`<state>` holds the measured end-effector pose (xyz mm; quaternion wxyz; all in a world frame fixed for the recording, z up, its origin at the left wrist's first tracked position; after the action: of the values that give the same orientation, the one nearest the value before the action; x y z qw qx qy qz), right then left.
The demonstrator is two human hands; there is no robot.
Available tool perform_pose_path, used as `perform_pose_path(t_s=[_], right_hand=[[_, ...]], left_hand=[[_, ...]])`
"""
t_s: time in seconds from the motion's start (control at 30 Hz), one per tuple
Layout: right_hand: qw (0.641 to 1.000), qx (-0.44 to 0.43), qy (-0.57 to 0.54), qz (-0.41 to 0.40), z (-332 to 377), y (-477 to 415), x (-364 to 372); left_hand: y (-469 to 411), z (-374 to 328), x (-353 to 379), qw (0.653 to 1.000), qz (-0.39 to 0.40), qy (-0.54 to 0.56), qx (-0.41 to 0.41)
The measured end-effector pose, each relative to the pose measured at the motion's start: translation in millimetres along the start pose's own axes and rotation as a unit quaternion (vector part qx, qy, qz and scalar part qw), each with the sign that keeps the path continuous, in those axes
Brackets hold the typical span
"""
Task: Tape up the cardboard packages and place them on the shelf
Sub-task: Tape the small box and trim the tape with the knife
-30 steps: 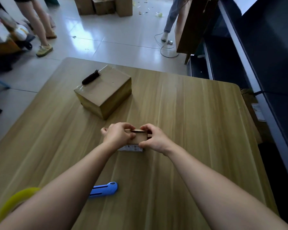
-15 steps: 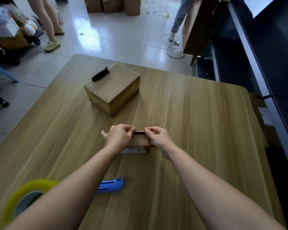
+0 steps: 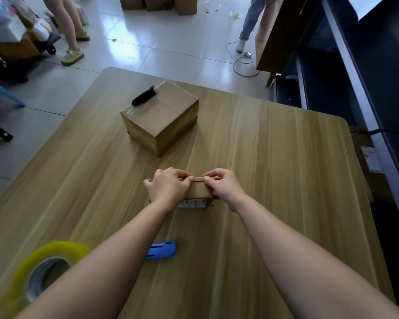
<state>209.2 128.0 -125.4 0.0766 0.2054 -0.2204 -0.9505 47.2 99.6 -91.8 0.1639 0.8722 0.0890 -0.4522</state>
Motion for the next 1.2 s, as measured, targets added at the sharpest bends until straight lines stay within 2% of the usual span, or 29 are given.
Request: perform_pose_path(t_s=[0.1,0.3,0.47,0.6,0.73,0.83,1.03,1.2], right_hand=[[1.0,0.009,-0.025,0.01,-1.4,2.5,-0.5],[0.999,0.0,0.028,-0.022,1.3,-2.6,1.6],[1.0,0.015,0.006,0.001,1.0,0.5,-1.2],[0.999,0.009,0.024,-0.02,1.3,1.1,-0.9],[0.999,0.016,0.031,-0.008,5.4,1.9,-1.1],[0.999,-0.01,0.044,-0.01,14.8,4.5,-3.4],[0.989,-0.065,0.11,-0.077,52.1,10.7,1.8],[0.977,-0.146,0.144,-0.057,95.2,30.3,30.7]], left_hand=[[-2.7,1.6,2.1,1.0,0.015,0.007,-0.01],[-4.4,-0.1,2.4,1.0,0.018,0.004,-0.006],[-6.4,3.2,3.4,0.999,0.032,0.007,-0.024],[-4.7,-0.5,3.6,0.999,0.031,-0.005,-0.017],[-3.0,3.1,4.0,0.999,0.035,0.007,-0.014],[-3.7,7.1,-1.4,0.999,0.045,0.016,-0.014],[-4.8,26.9,-38.7,0.997,-0.016,0.062,-0.047],[2.0,57.4,-76.6,0.992,-0.045,0.09,-0.078]])
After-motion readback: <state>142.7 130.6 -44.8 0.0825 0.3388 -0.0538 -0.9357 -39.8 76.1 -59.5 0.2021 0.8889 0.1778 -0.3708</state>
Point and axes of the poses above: each hand's wrist, its own y-axis away from the middle knuckle, its own x-axis out of the palm, z = x × y, the point moved 6 cm from there along -y, towards the middle knuckle, and after that the axes turned 2 degrees about y, right-handed, at the moved point
